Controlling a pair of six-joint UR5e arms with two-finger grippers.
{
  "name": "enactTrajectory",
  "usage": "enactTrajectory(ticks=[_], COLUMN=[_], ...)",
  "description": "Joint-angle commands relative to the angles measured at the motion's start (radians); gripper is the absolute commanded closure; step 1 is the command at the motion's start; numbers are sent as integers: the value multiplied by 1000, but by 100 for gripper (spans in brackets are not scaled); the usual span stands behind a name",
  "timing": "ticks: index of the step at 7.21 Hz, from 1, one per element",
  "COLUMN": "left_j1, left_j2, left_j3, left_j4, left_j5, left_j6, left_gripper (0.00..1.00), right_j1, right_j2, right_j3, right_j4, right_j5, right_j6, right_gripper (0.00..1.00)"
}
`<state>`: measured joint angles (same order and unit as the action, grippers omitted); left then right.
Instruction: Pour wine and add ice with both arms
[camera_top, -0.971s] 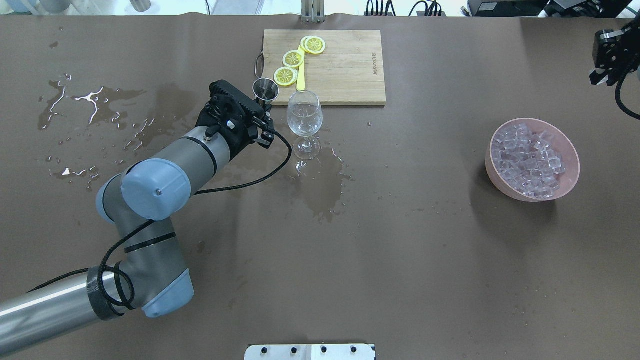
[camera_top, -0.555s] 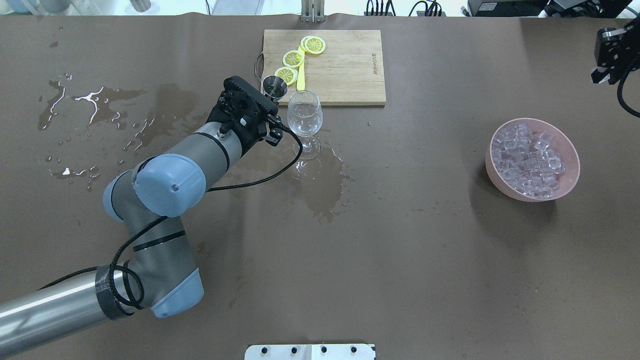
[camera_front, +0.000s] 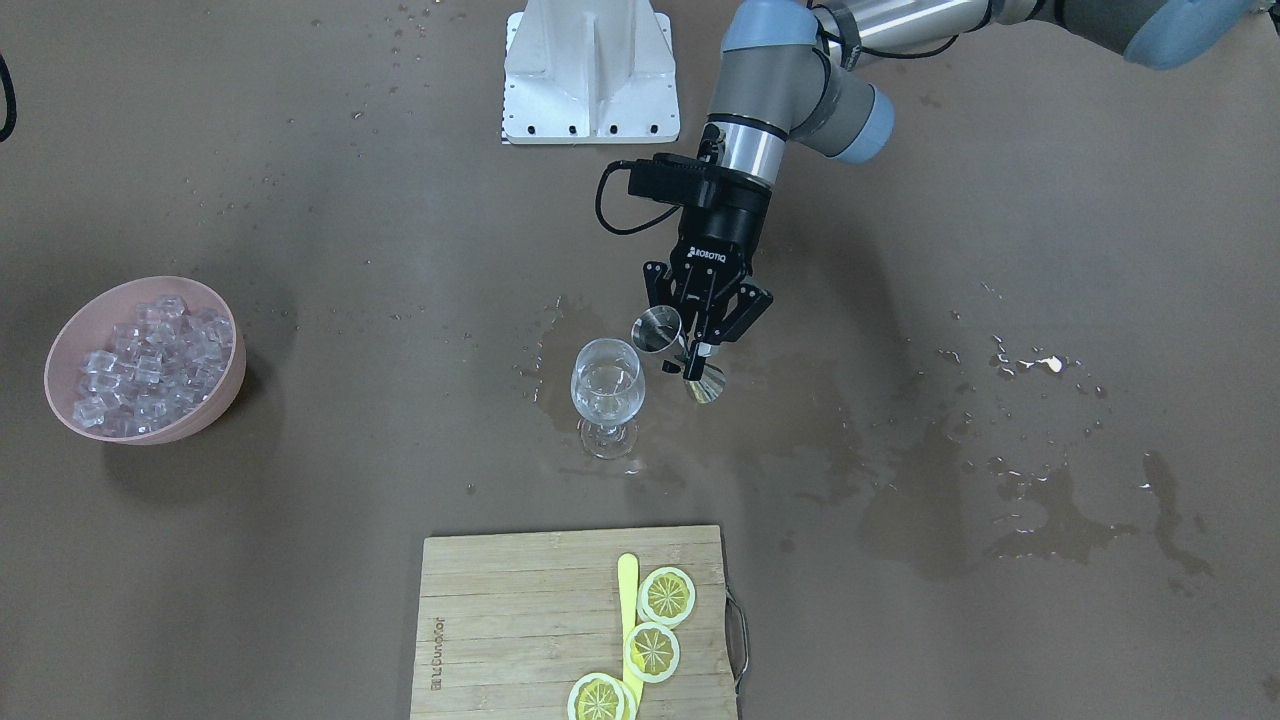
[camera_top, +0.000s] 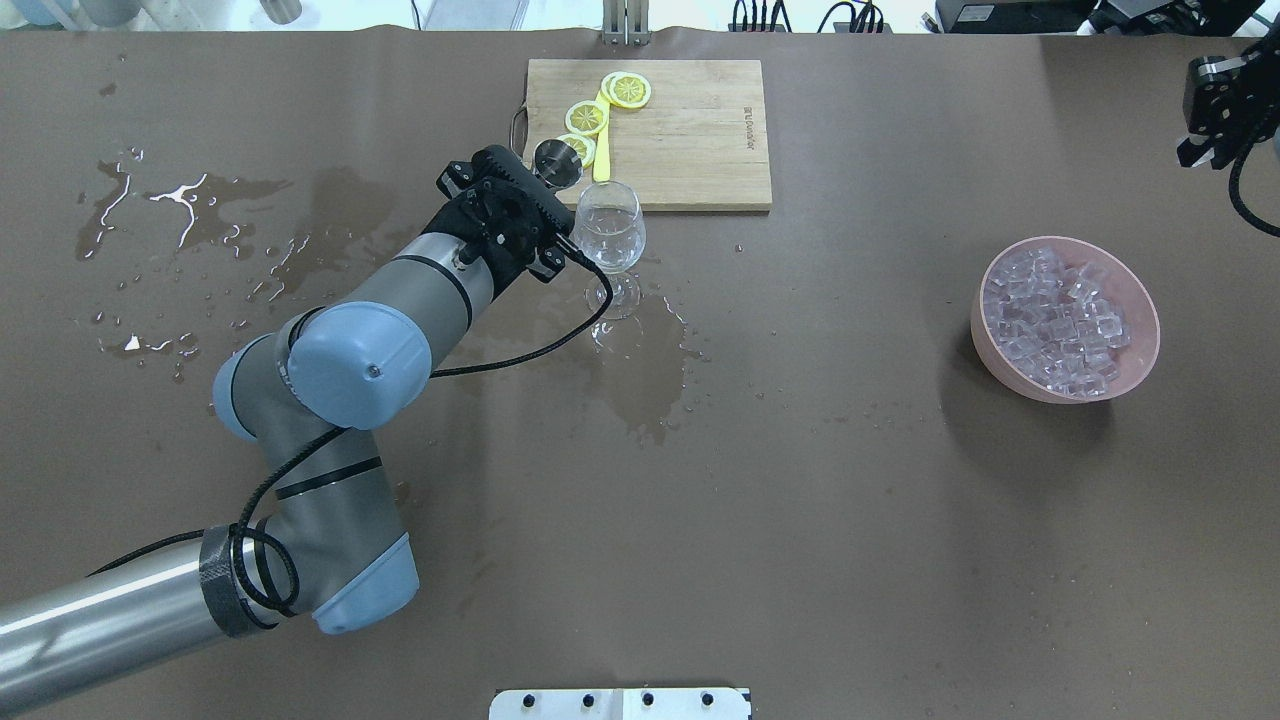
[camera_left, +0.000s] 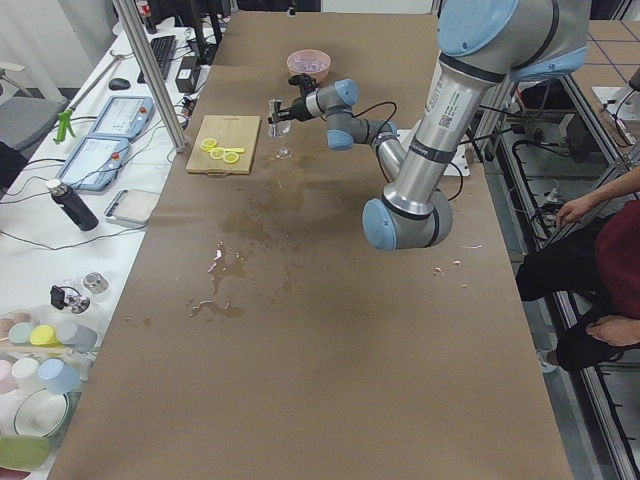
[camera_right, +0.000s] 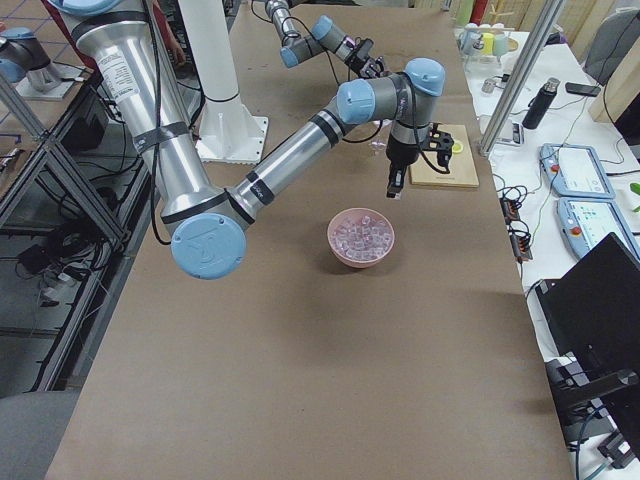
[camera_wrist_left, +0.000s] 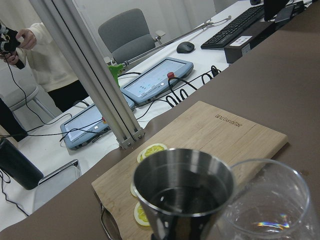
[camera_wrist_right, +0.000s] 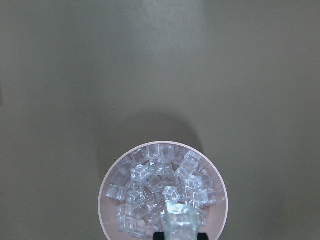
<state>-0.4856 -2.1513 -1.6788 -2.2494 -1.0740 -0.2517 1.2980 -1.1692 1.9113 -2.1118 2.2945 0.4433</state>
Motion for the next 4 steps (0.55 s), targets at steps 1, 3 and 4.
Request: enactTrajectory(ticks=[1,3,4], left_j1=[1,1,1], left_j2=[-12,-15,-15], left_j3=[1,4,2], left_j4=[30,31,40], left_j5=[23,68,69], left_j6=[98,182,201], left_gripper=[100,100,100], right_j1=[-11,-14,-17], right_j2=[17,49,54], right_j3=[-11,-9,-9], right_j4=[-2,-49,-51], right_j5=[-1,-3,-9], right_j6=[0,0,0], right_gripper=[78,78,78])
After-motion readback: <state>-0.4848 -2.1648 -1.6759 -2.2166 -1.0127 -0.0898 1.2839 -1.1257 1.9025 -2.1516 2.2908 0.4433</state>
